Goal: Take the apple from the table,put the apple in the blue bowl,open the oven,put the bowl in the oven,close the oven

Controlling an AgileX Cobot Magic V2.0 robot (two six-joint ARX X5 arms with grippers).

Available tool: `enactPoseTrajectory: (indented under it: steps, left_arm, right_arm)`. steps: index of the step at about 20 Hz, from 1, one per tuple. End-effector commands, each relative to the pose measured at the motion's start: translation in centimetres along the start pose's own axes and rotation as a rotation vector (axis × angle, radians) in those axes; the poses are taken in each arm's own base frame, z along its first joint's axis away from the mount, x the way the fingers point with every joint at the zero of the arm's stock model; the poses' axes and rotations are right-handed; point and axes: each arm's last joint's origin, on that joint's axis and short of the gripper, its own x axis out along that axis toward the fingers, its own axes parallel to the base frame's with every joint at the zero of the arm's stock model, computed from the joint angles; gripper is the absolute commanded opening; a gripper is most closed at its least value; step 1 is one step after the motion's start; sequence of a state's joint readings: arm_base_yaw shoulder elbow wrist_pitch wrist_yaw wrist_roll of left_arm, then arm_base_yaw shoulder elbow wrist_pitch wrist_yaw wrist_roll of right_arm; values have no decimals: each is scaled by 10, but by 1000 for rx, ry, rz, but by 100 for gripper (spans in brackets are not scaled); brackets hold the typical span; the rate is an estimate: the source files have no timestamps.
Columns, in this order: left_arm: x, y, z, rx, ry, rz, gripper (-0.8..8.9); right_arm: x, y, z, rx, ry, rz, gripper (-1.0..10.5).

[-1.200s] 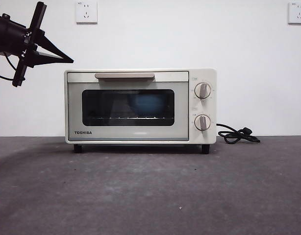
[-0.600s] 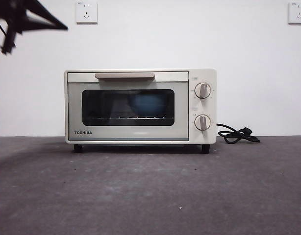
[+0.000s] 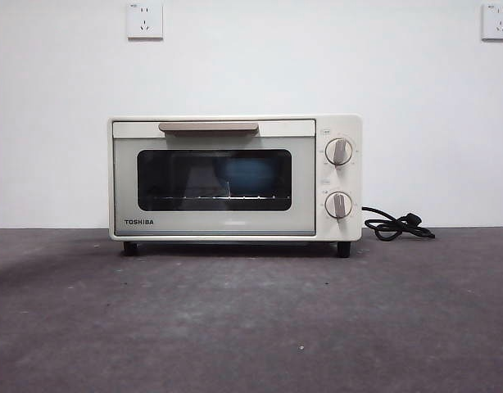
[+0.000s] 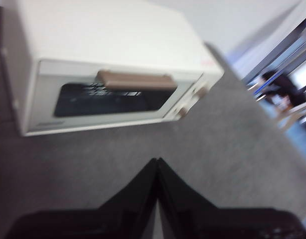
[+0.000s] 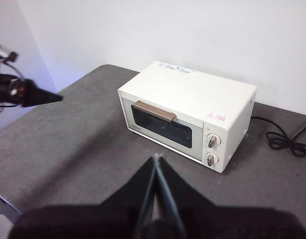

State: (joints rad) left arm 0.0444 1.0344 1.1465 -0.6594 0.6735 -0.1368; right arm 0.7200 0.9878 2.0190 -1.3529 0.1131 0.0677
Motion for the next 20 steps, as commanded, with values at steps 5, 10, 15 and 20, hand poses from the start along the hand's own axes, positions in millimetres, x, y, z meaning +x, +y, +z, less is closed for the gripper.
enactPoseTrajectory:
  steps: [5,10,15,20]
  left_arm:
    - [-27,-19,-22,27,83,24,-4]
    - [-30,-21,-25,23,89,26,-4]
    - [-25,-16,-24,8,107,30,-4]
    - [-15,-9,-22,-14,137,31,-4]
  right_arm:
    - [7,-1,-2,2,37,-71,1]
    - [13,-1,0,-1,51,-75,1]
    - [18,0,1,-3,64,-86,1]
    - [25,1,3,-6,81,-86,1]
